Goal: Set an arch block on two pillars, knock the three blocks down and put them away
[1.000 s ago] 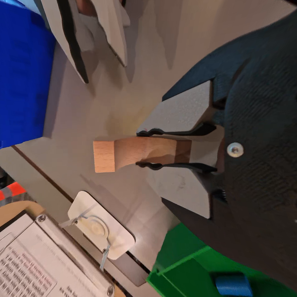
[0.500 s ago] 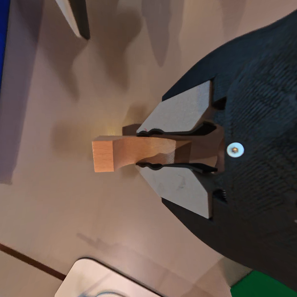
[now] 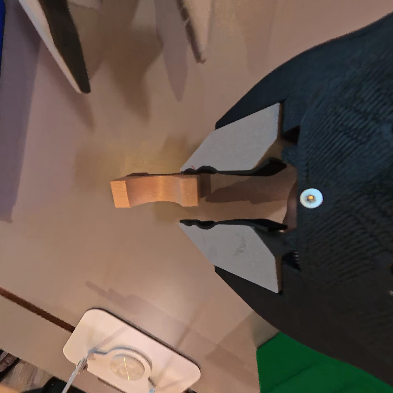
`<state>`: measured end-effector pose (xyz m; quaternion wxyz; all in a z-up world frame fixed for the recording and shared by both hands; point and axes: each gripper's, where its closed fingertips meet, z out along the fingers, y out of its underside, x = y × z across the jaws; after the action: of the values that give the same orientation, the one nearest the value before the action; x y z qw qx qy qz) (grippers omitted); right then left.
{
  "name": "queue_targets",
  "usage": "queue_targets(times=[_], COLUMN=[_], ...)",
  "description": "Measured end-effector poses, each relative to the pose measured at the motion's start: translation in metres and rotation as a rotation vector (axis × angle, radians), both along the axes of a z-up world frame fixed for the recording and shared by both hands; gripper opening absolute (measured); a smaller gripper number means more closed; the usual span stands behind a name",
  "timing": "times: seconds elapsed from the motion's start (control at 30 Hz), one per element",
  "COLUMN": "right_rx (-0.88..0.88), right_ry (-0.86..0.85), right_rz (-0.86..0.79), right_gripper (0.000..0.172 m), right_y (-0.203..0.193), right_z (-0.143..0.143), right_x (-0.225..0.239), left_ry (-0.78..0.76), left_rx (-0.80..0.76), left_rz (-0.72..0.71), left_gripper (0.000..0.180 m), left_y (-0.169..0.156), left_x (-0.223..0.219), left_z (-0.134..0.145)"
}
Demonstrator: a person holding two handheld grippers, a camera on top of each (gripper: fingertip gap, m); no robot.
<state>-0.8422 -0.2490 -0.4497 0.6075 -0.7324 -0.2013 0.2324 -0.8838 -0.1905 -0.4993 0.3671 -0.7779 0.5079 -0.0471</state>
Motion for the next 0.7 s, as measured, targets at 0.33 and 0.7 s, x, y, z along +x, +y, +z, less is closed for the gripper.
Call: queue_targets(times=[0.33,0.7], right_rx=[-0.011,-0.023], right_ry=[0.000,-0.016], right_rz=[0.012,0.014], right_gripper=[0.061,0.061], right_y=[0.000,0.000], right_z=[-0.002,-0.006], right_x=[-0.003,-0.007], left_ry=[0.000,0.442], left_rx=[0.032,-0.356], left_rz=[0.094,0.328], left_gripper=[0.040,0.041], left_y=[-0.016,-0.026], left_x=[-0.141,-0.344], left_z=[0.106,0.017])
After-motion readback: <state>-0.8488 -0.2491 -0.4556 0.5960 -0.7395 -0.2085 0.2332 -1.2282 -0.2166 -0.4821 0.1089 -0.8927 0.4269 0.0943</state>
